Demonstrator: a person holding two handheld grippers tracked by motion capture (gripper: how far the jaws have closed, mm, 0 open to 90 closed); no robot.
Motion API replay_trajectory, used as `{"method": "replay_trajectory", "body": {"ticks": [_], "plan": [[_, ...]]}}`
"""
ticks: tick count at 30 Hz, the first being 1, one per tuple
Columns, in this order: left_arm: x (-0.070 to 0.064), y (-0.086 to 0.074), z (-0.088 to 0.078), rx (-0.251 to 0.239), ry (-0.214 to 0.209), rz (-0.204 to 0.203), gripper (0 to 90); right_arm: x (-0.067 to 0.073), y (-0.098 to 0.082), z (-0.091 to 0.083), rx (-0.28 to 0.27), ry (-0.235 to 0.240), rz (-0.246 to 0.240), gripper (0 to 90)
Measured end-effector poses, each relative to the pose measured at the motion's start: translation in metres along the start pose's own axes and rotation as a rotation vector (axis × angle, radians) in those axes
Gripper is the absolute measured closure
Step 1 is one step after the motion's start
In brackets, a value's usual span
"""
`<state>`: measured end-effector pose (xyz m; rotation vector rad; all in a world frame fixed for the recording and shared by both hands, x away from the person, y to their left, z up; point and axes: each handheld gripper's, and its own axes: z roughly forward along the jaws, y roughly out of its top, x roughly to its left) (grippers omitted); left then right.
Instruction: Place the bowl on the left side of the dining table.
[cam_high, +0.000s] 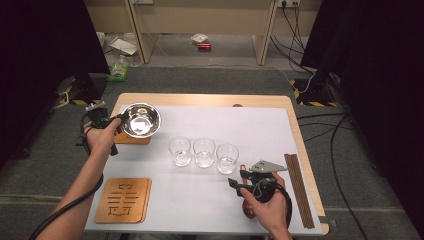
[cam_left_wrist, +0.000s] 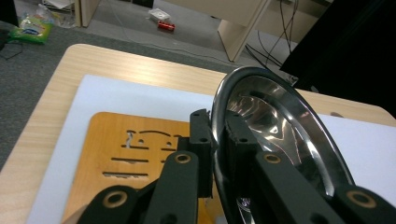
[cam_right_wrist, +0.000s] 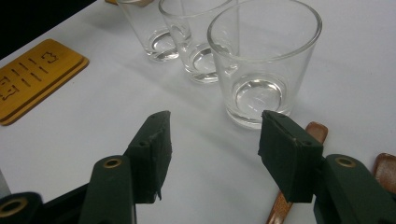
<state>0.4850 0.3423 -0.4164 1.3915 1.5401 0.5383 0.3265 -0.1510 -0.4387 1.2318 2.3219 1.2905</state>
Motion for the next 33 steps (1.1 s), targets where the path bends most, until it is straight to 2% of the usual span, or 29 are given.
{"method": "replay_trajectory", "body": {"ticks": [15, 27, 33], "plan": [[0.025, 0.004, 0.025, 0.016, 0.076, -0.033, 82.8, -0.001, -0.001, 0.001, 0.004, 0.001, 0.000, 44.2], [0.034, -0.001, 0.036, 0.032, 0.096, -0.035, 82.8, 0.000, -0.002, 0.003, 0.007, 0.006, -0.006, 44.2], [0.039, -0.007, 0.044, 0.050, 0.099, -0.063, 82.8, 0.000, -0.002, 0.003, 0.009, 0.006, -0.006, 44.2]]}}
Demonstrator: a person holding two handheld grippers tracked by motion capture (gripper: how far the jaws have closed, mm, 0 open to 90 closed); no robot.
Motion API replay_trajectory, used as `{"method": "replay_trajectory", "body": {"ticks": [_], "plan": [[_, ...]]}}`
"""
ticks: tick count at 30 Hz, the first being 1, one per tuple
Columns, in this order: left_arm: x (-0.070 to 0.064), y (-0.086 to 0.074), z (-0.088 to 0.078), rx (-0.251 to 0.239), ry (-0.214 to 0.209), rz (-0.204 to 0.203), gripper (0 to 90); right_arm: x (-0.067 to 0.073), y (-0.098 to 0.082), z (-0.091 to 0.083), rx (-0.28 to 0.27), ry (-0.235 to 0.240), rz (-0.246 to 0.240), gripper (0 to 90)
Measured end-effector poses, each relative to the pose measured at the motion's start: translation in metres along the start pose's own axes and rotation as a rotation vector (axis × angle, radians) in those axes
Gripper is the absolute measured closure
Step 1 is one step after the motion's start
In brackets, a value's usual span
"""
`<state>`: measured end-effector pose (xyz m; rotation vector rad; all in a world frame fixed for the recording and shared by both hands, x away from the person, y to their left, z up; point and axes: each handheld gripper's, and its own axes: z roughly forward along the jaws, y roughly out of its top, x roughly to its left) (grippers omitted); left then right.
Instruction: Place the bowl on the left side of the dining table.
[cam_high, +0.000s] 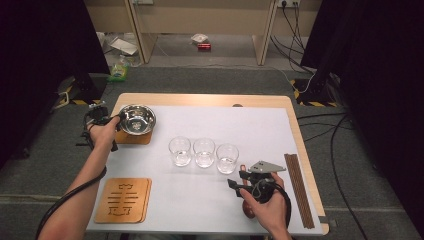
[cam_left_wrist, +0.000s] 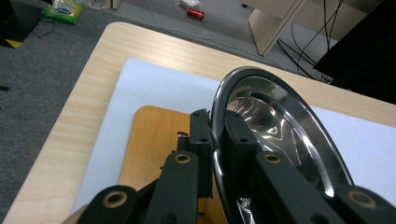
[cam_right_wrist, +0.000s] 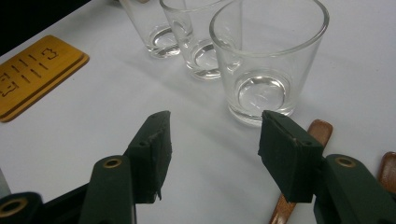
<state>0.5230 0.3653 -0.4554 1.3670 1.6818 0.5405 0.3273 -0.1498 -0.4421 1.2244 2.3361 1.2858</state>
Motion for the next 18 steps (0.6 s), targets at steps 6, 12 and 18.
{"method": "replay_trajectory", "body": {"ticks": [6, 12, 18], "plan": [[0.003, -0.003, 0.004, 0.016, 0.008, -0.017, 82.7, 0.000, 0.000, 0.000, 0.001, 0.000, 0.004, 44.2], [0.009, -0.005, 0.008, 0.033, -0.001, -0.051, 82.6, 0.000, 0.000, 0.000, 0.002, 0.001, 0.003, 44.2], [0.012, -0.002, 0.012, 0.070, -0.006, -0.041, 79.3, 0.000, -0.001, 0.001, 0.003, 0.001, -0.001, 44.2]]}}
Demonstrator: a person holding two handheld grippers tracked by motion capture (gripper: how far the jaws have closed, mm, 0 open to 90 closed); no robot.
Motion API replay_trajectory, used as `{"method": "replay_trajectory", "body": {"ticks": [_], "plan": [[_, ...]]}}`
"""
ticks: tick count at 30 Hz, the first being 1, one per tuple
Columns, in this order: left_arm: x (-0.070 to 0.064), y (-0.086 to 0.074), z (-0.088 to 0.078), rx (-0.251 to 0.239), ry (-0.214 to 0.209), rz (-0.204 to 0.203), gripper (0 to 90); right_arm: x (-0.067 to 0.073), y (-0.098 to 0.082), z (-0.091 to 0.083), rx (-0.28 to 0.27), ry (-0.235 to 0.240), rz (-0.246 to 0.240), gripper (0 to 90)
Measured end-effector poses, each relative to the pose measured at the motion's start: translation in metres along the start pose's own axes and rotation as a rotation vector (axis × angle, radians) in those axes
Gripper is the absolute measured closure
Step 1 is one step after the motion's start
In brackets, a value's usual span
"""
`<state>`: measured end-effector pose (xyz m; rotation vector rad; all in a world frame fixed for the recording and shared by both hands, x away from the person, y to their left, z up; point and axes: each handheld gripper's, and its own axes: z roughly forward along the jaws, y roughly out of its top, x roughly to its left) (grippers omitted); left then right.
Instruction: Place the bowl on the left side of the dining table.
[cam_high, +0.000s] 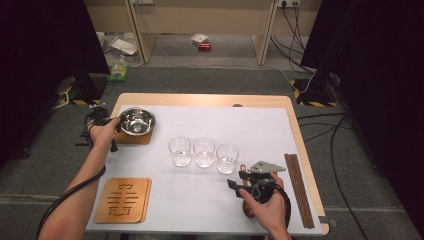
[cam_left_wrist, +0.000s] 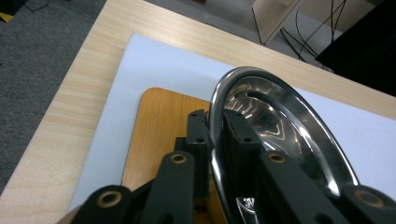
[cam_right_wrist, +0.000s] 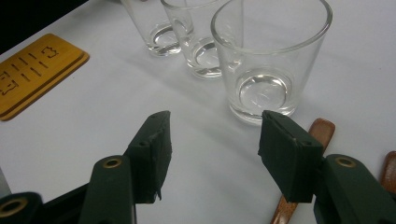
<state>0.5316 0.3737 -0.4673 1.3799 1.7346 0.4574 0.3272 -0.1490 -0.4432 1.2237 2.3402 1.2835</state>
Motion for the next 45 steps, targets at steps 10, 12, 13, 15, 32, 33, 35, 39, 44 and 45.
{"method": "replay_trajectory", "body": {"ticks": [10, 12, 13, 15, 32, 33, 35, 39, 44, 45], "plan": [[0.008, 0.001, -0.001, 0.005, 0.048, 0.025, 65.1, 0.000, 0.000, 0.001, 0.003, 0.002, 0.002, 44.2], [0.008, 0.001, -0.003, -0.004, 0.060, 0.037, 62.4, 0.000, 0.000, 0.001, 0.003, 0.000, 0.002, 44.2], [0.009, 0.001, -0.004, -0.005, 0.064, 0.040, 61.0, 0.000, 0.000, 0.001, 0.003, 0.000, 0.002, 44.2], [0.009, 0.002, -0.006, -0.011, 0.067, 0.043, 58.3, 0.000, 0.000, 0.001, 0.004, -0.002, 0.002, 44.2], [-0.004, -0.008, -0.054, -0.044, 0.015, 0.091, 34.4, -0.010, 0.001, -0.002, -0.005, -0.028, 0.023, 45.0], [-0.005, -0.010, -0.056, -0.045, 0.012, 0.097, 34.2, -0.011, 0.001, -0.003, -0.005, -0.030, 0.026, 45.0], [-0.007, -0.012, -0.060, -0.047, 0.010, 0.108, 33.7, -0.012, 0.000, -0.004, -0.005, -0.033, 0.028, 45.2], [-0.008, -0.019, -0.064, -0.046, -0.008, 0.102, 32.5, -0.013, 0.000, -0.006, -0.005, -0.040, 0.031, 45.4], [-0.001, -0.028, -0.066, -0.034, -0.002, 0.097, 31.9, -0.014, 0.001, -0.008, -0.010, -0.047, 0.031, 45.6], [-0.001, -0.029, -0.067, -0.031, 0.000, 0.098, 31.9, -0.014, 0.001, -0.008, -0.012, -0.048, 0.034, 45.6]]}}
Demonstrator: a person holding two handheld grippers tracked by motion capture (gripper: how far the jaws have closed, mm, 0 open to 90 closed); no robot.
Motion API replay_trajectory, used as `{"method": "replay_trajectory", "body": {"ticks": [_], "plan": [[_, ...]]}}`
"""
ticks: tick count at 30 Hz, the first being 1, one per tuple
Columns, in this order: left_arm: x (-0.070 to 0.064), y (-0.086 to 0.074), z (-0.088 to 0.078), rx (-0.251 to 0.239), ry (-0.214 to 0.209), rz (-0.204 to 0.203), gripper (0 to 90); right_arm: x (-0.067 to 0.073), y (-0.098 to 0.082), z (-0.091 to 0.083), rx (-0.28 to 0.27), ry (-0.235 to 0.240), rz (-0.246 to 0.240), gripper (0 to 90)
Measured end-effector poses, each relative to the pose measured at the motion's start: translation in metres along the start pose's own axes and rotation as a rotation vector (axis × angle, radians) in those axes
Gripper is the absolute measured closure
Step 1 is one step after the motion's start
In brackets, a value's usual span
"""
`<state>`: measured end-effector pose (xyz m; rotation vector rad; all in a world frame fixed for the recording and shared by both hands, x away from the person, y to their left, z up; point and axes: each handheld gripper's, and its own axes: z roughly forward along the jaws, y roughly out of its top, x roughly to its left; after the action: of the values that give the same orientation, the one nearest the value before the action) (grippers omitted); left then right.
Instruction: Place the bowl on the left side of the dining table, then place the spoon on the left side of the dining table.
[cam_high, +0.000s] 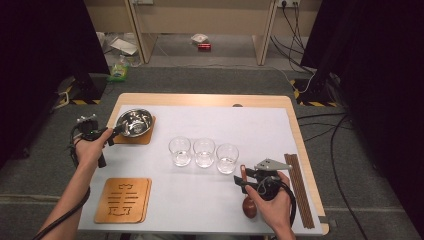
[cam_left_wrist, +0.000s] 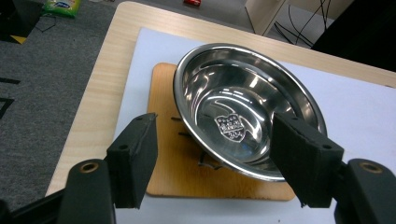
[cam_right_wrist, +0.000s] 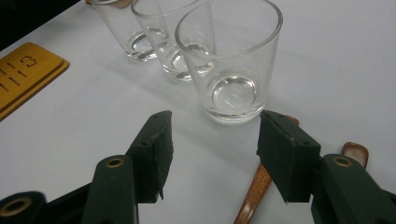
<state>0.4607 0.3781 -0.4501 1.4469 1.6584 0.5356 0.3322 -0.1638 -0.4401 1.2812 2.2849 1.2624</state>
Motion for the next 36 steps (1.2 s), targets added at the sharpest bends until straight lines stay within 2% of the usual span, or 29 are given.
{"method": "replay_trajectory", "body": {"ticks": [10, 19, 25, 36], "plan": [[-0.003, -0.012, -0.010, 0.009, -0.020, 0.028, 31.6, -0.004, 0.000, -0.002, 0.006, -0.018, 0.013, 47.9], [-0.005, -0.030, -0.030, 0.000, -0.034, 0.056, 31.8, -0.008, 0.002, -0.010, 0.020, -0.062, 0.021, 50.5], [-0.007, -0.041, -0.041, 0.000, -0.050, 0.071, 31.8, -0.013, 0.002, -0.009, 0.036, -0.066, 0.042, 51.0], [-0.016, -0.056, -0.061, -0.037, -0.074, 0.093, 31.8, -0.030, 0.003, -0.011, 0.084, -0.099, 0.076, 55.4]]}}
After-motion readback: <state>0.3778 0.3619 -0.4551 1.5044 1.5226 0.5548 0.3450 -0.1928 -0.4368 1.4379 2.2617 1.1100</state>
